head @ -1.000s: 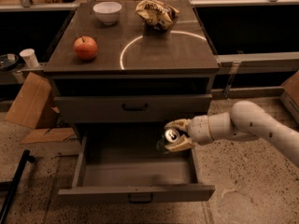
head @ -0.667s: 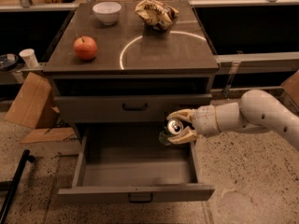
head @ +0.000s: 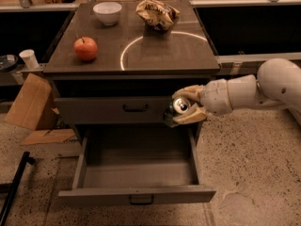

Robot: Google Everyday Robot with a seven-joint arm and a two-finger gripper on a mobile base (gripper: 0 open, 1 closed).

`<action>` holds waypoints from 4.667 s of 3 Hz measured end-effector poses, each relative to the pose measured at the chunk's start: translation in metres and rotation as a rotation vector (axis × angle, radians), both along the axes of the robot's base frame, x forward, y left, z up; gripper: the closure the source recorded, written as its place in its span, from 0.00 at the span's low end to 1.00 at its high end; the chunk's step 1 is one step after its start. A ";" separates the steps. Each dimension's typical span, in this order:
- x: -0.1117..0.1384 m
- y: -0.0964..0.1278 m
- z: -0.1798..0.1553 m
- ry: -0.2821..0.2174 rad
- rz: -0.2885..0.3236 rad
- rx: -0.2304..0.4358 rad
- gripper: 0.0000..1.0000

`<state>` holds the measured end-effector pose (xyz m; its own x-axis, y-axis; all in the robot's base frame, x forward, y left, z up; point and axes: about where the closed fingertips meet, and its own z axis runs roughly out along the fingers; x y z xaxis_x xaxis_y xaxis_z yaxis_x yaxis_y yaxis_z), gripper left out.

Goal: Pick green can from middle drawer and place on counter

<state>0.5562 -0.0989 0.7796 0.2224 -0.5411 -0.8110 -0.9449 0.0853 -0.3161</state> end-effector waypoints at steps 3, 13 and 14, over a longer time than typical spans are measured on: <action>0.025 0.005 0.087 -0.015 -0.090 -0.028 1.00; 0.232 0.006 0.157 0.233 -0.589 0.075 1.00; 0.247 0.007 0.149 0.266 -0.628 0.085 1.00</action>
Offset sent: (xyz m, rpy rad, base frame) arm 0.0136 0.0018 0.0424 -0.0147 -0.0149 -0.0593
